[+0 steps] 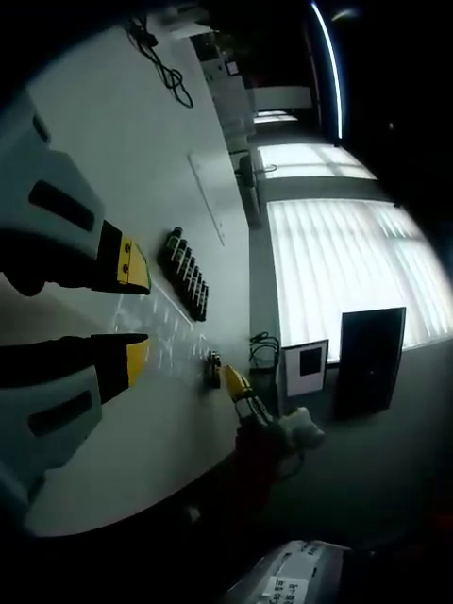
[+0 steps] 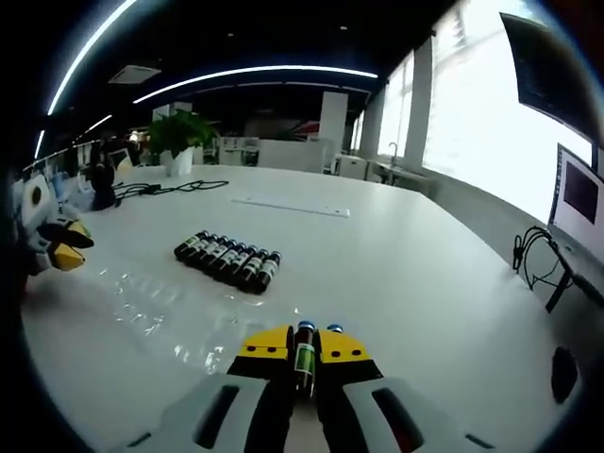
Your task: Grip medicine bottles put into box
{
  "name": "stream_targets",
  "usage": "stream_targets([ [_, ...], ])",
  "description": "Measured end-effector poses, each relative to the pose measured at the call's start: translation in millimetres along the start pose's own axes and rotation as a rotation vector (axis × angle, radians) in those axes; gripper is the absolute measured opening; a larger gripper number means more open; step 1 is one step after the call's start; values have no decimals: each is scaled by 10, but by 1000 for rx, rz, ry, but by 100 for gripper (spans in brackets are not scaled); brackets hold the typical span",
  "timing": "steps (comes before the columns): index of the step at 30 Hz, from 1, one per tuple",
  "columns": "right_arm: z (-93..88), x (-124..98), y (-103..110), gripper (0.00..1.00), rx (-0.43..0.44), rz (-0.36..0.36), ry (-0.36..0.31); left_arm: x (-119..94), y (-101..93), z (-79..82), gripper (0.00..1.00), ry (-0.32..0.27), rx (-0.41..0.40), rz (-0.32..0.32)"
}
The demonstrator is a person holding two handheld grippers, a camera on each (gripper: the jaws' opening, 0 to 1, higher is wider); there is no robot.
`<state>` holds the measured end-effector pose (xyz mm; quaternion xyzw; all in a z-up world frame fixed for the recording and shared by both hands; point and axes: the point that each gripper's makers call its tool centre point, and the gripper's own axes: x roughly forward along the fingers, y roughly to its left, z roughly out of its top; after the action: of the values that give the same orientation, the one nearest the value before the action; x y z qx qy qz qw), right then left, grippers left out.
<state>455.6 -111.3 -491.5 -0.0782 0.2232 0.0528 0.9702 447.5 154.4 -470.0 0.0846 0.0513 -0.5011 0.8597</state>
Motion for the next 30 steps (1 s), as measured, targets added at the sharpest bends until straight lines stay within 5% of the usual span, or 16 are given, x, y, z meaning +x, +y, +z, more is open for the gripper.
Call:
stream_targets([
  [30,363,334,262,4,-32,60,-75,11,11,-23,11,6,-9,2],
])
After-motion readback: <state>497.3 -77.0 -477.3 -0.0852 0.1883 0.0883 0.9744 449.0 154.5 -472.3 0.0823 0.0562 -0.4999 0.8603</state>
